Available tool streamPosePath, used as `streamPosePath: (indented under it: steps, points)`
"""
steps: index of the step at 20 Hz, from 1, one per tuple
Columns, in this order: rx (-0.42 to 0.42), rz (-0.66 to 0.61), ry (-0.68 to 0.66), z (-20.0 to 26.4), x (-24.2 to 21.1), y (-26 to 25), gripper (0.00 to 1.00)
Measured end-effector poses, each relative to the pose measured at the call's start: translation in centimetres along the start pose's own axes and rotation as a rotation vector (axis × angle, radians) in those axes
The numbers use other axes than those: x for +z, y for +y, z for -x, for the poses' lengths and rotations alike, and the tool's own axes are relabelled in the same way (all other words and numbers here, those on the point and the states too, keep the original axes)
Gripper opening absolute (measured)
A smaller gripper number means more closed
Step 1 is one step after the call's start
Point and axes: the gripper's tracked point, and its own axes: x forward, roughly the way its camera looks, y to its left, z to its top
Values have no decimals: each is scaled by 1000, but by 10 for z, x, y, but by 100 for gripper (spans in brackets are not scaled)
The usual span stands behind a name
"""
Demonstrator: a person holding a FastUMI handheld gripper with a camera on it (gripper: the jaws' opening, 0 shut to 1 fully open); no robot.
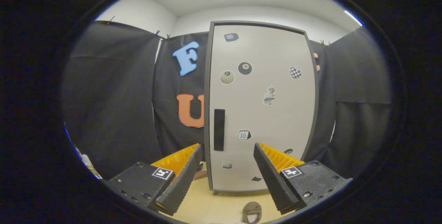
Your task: Open the shoe cabinet door, grab the shoes and put them into the shoe cabinet, then close the shoe cabinet door.
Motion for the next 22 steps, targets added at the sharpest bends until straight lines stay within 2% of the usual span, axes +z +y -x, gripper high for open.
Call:
streamPosePath:
  steps: [7, 12, 20, 22]
  points:
    - [-2, 20, 8, -103, 0, 15, 97]
    - [6, -11, 69, -137, -16, 18, 86]
    - [-12, -49, 119, -150, -31, 14, 42]
    - [-16, -47, 103, -151, -30, 14, 40]
